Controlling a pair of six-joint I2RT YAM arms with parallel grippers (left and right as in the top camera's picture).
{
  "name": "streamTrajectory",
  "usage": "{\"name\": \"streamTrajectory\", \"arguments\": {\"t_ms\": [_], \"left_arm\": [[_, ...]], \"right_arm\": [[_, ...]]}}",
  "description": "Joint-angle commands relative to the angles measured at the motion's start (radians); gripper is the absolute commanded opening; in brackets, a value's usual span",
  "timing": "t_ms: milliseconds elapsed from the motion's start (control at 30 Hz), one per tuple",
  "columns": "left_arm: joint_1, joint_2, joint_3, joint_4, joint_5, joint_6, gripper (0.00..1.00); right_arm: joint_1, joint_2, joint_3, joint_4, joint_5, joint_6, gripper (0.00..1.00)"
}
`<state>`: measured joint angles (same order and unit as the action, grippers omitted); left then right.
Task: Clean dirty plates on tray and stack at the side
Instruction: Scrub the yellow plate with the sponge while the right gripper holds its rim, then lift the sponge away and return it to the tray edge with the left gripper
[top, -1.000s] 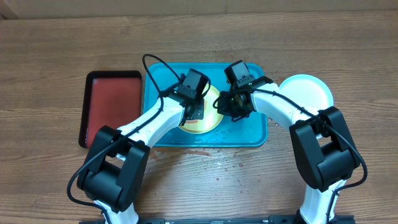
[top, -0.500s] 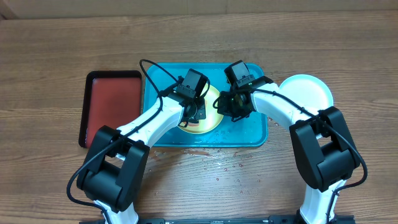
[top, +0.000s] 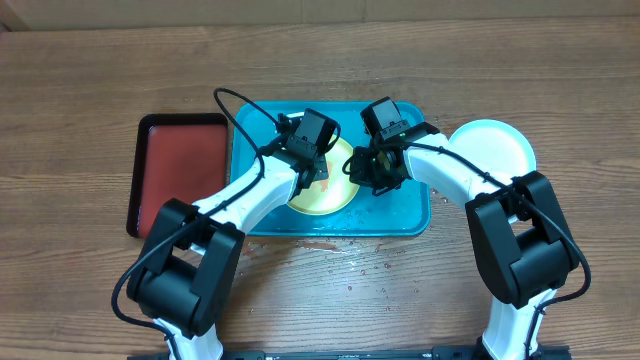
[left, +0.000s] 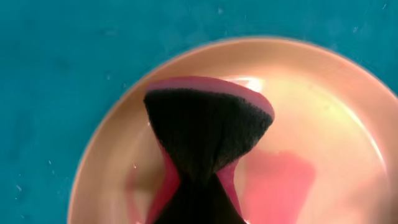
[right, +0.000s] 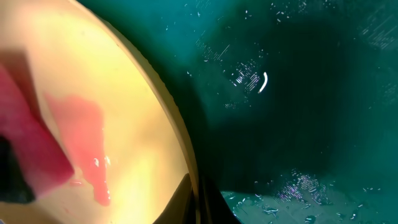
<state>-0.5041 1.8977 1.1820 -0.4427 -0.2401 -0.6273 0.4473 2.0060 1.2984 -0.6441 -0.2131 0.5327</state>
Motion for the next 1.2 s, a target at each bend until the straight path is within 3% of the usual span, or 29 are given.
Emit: {"name": "streamTrajectory", "arguments": {"t_ms": [0,167,400,567,867,1167], "left_arm": [[-0.007,0.012,-0.002,-0.043,0.229,0.089,0.04],[-0.007,0.012,-0.001,-0.049,0.316,0.134,0.04],[-0.005,0.012,-0.001,0.082,0.117,0.134,0.04],[0.0,0.012,-0.001,0.076,0.042,0.134,0.04],[0.051,0.011,0.037,-0.155,0.208,0.122,0.04],[0.196,0.01,0.459,-0.542,0.179,0.136,0.04]], "right_arm": [[0.002,0.016,-0.029,-0.009,0.01,-0.01,0.04],[0.002,0.016,-0.029,-0.008,0.01,-0.009,0.04],[0.002,0.016,-0.029,-0.013,0.01,-0.01,0.04],[0.002,0.016,-0.029,-0.014,0.01,-0.01,0.04],[0.002,0.016,-0.029,-0.016,0.01,-0.01,0.04],[0.002,0.016,-0.029,-0.013,0.01,-0.01,0.04]]}}
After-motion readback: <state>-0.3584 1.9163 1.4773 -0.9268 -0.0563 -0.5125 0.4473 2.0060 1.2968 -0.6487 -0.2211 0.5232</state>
